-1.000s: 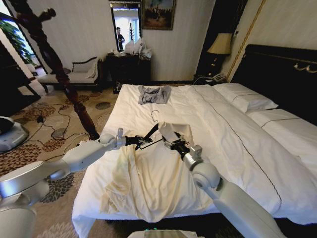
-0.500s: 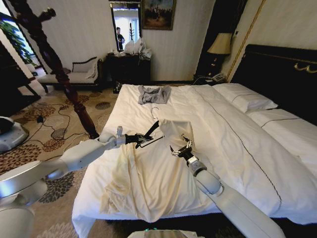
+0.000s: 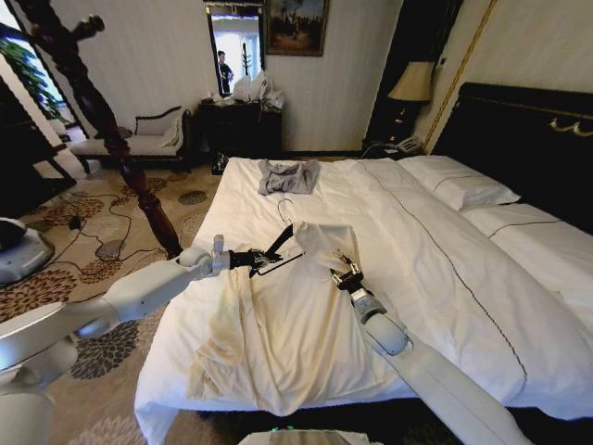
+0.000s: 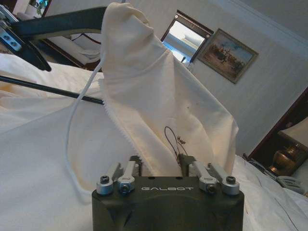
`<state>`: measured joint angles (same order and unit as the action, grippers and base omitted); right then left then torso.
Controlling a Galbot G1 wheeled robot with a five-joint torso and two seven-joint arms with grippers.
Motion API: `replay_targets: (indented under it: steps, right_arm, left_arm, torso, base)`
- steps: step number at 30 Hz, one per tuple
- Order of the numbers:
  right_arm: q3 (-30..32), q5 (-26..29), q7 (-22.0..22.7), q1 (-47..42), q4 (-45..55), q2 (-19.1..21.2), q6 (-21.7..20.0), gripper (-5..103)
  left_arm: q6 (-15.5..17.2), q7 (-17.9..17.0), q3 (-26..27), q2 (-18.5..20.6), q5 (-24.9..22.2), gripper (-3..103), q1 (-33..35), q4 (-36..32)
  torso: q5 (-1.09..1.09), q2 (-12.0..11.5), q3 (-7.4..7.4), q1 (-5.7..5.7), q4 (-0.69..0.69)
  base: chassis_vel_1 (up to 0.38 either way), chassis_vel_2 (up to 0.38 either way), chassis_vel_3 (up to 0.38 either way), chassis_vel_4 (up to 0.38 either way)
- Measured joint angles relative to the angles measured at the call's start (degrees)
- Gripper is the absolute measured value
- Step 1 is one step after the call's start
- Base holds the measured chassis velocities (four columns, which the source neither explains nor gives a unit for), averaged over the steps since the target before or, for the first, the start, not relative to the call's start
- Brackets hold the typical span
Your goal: Pick up the clothes from the bed and hang them on the clothes hanger.
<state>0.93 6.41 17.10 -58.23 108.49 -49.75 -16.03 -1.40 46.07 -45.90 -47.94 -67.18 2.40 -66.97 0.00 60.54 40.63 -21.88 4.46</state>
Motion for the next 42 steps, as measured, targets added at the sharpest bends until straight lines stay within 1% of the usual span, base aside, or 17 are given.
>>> replay_targets:
  steps: [1,2,4,6,7,8,10,11,12,14,16,17,21,29,32,38,42]
  right_arm:
    - [-0.2,0.0,0.1,0.2,-0.1,0.0,0.3,37]
    - [-0.2,0.0,0.1,0.2,-0.1,0.0,0.3,37]
    - [-0.6,-0.5,0.5,0.7,-0.6,-0.1,2.0,27]
    - [-0.8,-0.5,0.8,0.8,-0.7,-0.2,2.5,27]
    - [-1.0,0.1,1.3,1.1,-0.6,-0.2,2.9,15]
    - [-1.2,0.6,1.5,1.2,-0.2,-0.2,2.9,15]
    - [-1.6,2.7,1.8,1.6,1.4,-0.1,3.0,5]
    - [-1.9,4.5,2.0,1.9,2.8,-0.1,2.6,2]
    - [-1.9,4.5,2.0,1.9,2.8,-0.1,2.6,2]
    - [-2.5,8.7,2.6,2.4,5.7,0.0,1.3,1]
    - [-3.8,14.7,3.8,3.6,9.6,-0.1,-0.5,1]
    - [-3.8,14.7,3.8,3.6,9.6,-0.1,-0.5,1]
    - [-6.4,22.4,4.5,6.3,15.2,-0.1,-3.0,1]
    - [-7.7,25.7,4.4,7.3,18.5,-0.6,-4.3,1]
    - [-8.3,25.8,4.4,7.7,18.3,-1.0,-4.4,1]
    - [-10.9,27.5,4.9,8.6,17.6,-3.0,-4.3,1]
    - [-13.0,28.0,6.1,10.3,15.2,-5.3,-4.3,1]
  left_arm:
    - [0.0,0.0,0.0,0.0,0.0,18,0.0,0.0]
    - [0.0,0.0,0.0,0.0,0.0,18,0.0,0.0]
    - [0.0,0.0,0.0,-0.1,0.0,18,-0.1,0.0]
    - [0.0,0.0,0.0,-0.2,0.0,18,-0.1,0.1]
    - [0.1,0.0,-0.1,-0.3,-0.1,18,-0.2,0.1]
    - [0.1,0.0,-0.1,-0.3,-0.1,18,-0.2,0.1]
    - [0.2,-0.2,-0.3,-0.5,-0.1,18,-0.2,-0.1]
    - [0.3,-0.3,-0.3,-0.7,-0.1,18,-0.2,-0.2]
    - [0.3,-0.3,-0.3,-0.7,-0.1,18,-0.2,-0.2]
    - [0.4,-0.6,-0.4,-1.0,-0.1,18,-0.2,-0.2]
    - [0.4,-0.7,-0.6,-1.7,-0.2,18,-0.5,0.0]
    - [0.4,-0.7,-0.6,-1.7,-0.2,18,-0.5,0.0]
    - [0.5,-0.9,-1.1,-3.3,-0.4,18,-1.8,1.2]
    - [0.5,-0.9,-1.4,-4.8,-1.3,18,-3.3,2.9]
    - [0.5,-0.9,-1.5,-4.9,-1.4,18,-3.4,2.9]
    - [0.5,-1.1,-1.4,-4.9,-1.8,18,-3.6,2.6]
    - [0.5,-1.6,-1.1,-4.3,-2.2,18,-3.8,1.8]
  torso:
    - [0.0,0.0,0.0,0.0,0.0]
    - [0.0,0.0,0.0,0.0,0.0]
    - [0.0,0.0,0.0,0.0,0.0]
    - [0.0,0.0,0.0,0.0,-0.01]
    - [0.0,0.0,0.0,0.0,-0.01]
    - [0.0,0.0,0.0,0.0,0.0]
    - [0.0,0.0,0.0,0.0,0.0]
    - [0.0,0.0,0.0,0.0,-0.01]
    - [0.0,0.0,0.0,0.0,-0.01]
    - [0.0,0.0,0.0,0.0,-0.01]
    - [-0.01,0.0,0.0,0.0,-0.01]
    - [-0.01,0.0,0.0,0.0,-0.01]
    - [-0.01,0.0,0.0,0.0,-0.01]
    - [0.0,0.0,0.0,0.0,0.0]
    - [0.0,0.0,0.0,0.0,0.0]
    - [0.0,0.0,0.0,0.0,0.0]
    - [0.0,0.0,0.0,0.01,-0.01]
  base:
    - [0.0,0.0,0.0,0.0]
    - [0.0,0.0,0.0,0.0]
    - [0.0,0.0,0.0,0.0]
    - [0.0,0.0,0.0,0.0]
    - [0.0,0.0,0.0,0.0]
    - [0.0,0.0,0.0,0.0]
    - [0.0,0.0,0.0,0.0]
    - [0.0,0.0,0.0,0.0]
    - [0.0,0.0,0.0,0.0]
    - [0.0,0.0,0.0,0.0]
    - [0.0,0.0,0.0,0.0]
    - [0.0,0.0,0.0,0.0]
    - [0.0,0.0,0.0,0.0]
    - [0.0,0.0,0.0,0.0]
    - [0.0,0.0,0.0,0.0]
    - [0.0,0.0,0.0,0.0]
    - [0.0,0.0,0.0,0.0]
